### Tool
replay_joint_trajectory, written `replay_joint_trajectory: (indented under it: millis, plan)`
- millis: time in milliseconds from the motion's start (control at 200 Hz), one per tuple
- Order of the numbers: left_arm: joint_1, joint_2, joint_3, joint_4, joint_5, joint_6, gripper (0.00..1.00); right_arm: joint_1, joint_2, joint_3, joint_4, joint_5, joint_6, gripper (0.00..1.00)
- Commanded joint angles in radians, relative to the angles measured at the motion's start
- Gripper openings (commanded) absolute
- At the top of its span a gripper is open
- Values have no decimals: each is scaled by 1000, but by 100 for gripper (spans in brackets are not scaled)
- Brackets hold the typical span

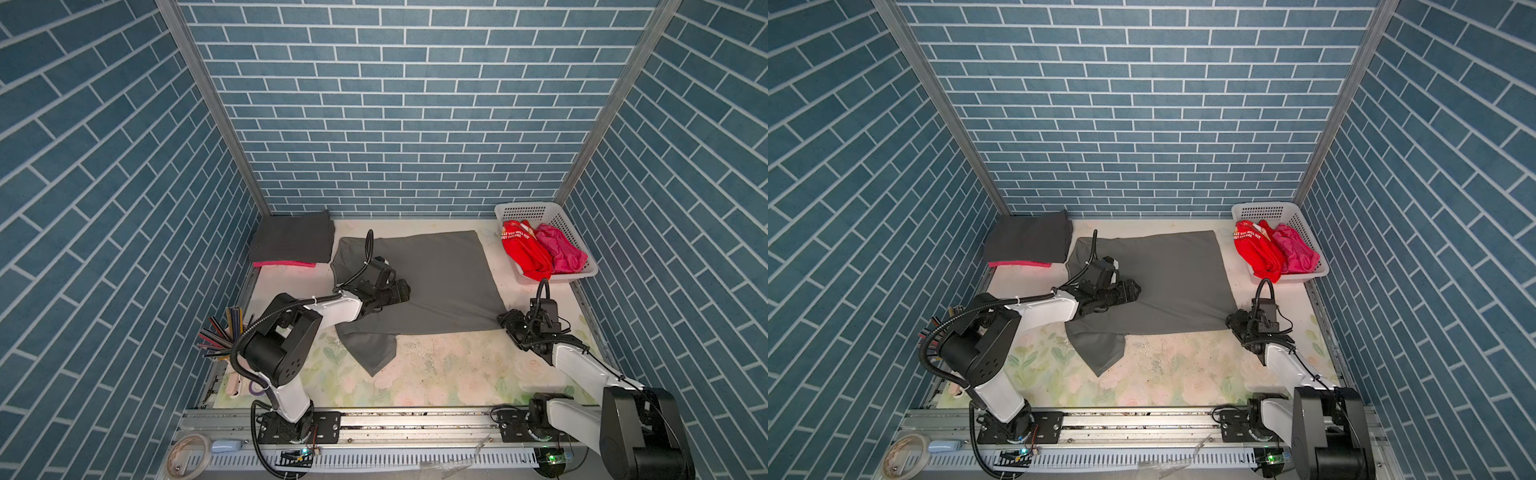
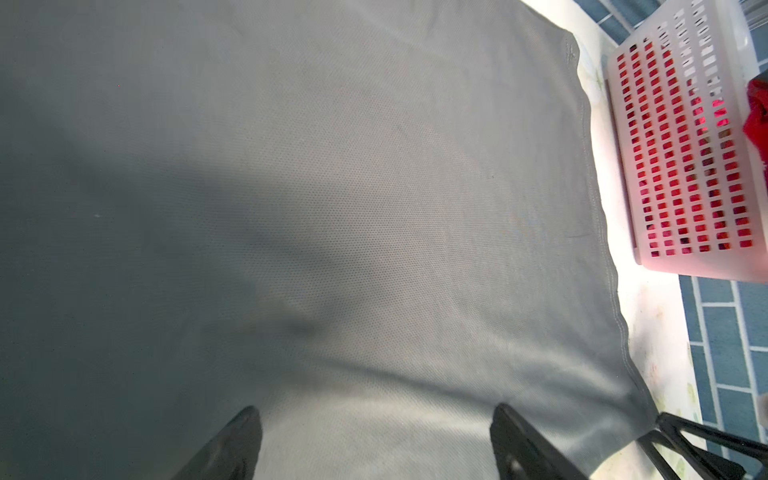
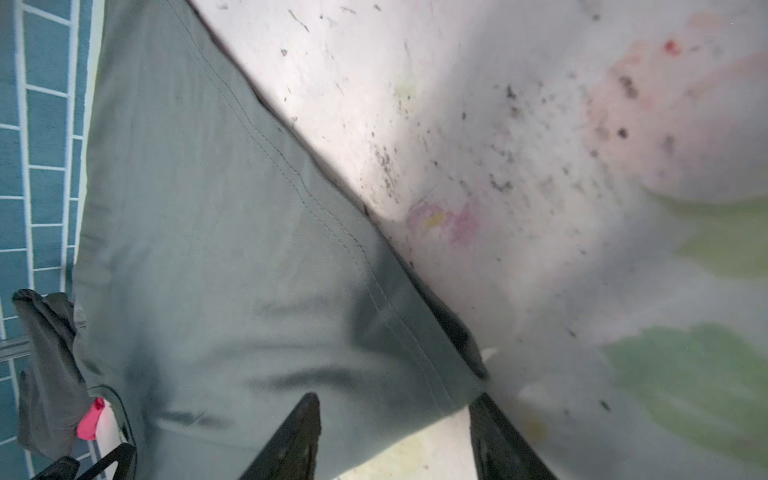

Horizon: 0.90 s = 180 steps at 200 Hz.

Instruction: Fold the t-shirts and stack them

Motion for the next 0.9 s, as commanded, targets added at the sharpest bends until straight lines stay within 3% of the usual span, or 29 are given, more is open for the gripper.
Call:
replay_joint_trajectory:
  millis: [0, 190, 360, 485, 580, 700, 895]
  plan:
    - [-6, -52, -29, -30, -59, 13, 88, 6, 31, -38, 25, -6, 108, 52]
    - [-7, -95, -27, -86, -117, 28, 88, 8, 37, -57, 68, -4, 142, 31]
    - [-26, -168, -13, -193, -313, 58, 88, 9, 56, -32, 110, -13, 105, 0]
    - [-16, -282, -61, -263, -453, -10, 88, 13, 89, 17, 154, -50, 35, 0]
    - [55, -348, -75, -336, -308, 0, 88, 21, 117, 59, 169, -56, -14, 0]
    - [119, -420, -122, -471, -209, 4, 88, 24, 160, 100, 182, -67, -64, 0]
    - [94, -581, -263, -619, -32, 51, 88, 35, 230, 133, 204, -107, -134, 0]
